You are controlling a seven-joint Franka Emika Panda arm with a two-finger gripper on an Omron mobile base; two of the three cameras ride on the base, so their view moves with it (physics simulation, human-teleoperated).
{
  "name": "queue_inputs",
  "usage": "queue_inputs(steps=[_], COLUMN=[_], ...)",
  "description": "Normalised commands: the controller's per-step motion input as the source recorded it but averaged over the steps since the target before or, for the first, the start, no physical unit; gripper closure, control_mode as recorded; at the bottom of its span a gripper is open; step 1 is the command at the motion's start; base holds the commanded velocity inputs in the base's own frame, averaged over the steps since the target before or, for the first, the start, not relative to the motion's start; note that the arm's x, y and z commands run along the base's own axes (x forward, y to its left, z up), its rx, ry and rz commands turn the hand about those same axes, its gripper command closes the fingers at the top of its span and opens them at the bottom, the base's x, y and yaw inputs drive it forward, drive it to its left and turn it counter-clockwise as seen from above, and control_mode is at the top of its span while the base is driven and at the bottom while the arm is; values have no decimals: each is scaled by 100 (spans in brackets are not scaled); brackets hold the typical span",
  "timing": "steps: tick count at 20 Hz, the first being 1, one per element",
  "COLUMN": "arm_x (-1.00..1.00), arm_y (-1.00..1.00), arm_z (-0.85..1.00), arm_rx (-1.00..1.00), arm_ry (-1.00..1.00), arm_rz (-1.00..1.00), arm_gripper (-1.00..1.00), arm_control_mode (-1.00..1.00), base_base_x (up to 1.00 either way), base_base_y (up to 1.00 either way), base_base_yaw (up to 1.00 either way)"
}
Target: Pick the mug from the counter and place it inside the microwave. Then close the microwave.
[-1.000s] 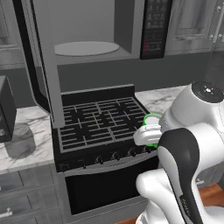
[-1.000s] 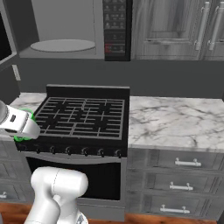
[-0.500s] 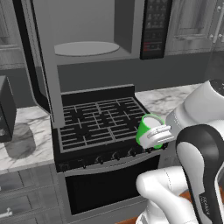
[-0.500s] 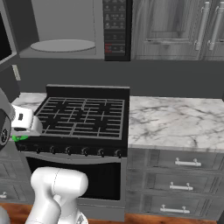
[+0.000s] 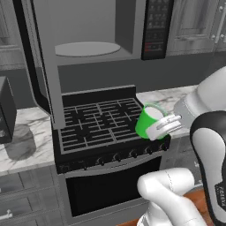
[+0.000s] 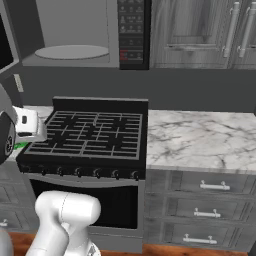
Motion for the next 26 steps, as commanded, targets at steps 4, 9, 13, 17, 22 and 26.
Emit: queue_inputs(steps=[4,9,13,17,22,26], arm_x=[14,24,21,7,17,54], arm_y=[17,6,0,0,0,2], arm_z=[48,57,62,52,40,7], arm_rx=[0,0,1,1,1,0], arm_ry=[-10,-8,-4,-9,-13,-12], arm_rz=[-4,-12,-9,-2,-1,-3], arm_gripper=[100,100,100,100,100,100], arm_control_mode=[-100,-100,-100,-100,-100,-100], base_base_x=[0,0,0,0,0,0], base_base_y=[0,0,0,0,0,0], base_base_yaw=[0,0,0,0,0,0])
